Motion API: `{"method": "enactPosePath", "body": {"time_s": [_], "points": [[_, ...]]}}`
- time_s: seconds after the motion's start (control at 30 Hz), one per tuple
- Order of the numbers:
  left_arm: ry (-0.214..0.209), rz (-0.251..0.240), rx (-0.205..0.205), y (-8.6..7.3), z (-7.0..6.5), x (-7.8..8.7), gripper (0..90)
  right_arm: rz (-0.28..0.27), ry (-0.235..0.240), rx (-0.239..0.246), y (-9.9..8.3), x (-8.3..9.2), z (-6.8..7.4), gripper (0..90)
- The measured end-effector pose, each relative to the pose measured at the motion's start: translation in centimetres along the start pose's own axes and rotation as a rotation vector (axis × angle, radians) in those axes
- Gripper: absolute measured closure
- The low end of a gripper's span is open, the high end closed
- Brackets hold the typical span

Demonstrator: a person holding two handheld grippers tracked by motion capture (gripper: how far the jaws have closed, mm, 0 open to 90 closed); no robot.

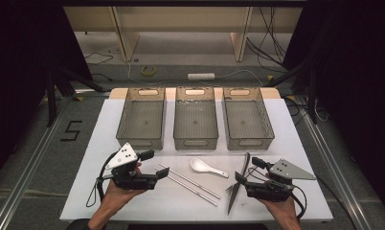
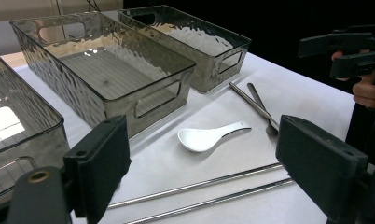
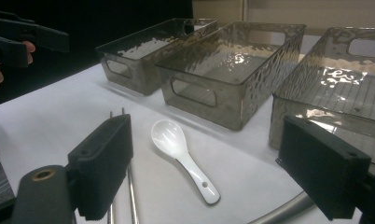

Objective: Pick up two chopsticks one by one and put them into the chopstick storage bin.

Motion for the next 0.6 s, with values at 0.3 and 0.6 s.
{"method": "enactPosePath", "body": {"time_s": [0.3,0.6], "points": [[-0.009,0.055,-0.015,-0.2,0.0,-0.5,17.2,0.009,0.001,0.0,0.0,0.0,0.1,19.0],[-0.021,0.172,-0.145,0.4,-0.8,-1.9,18.0,0.017,0.001,-0.005,-0.2,-0.2,0.0,19.4]]}}
Point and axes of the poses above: each handheld gripper's, and its own axes: x roughly backward along the jaws, y roughly out of its top, z roughly to its left, the point moved 7 cm from there along -x, roughly forward along the jaws, and after that the axes turned 6 degrees about -z, right-handed, at the moved point
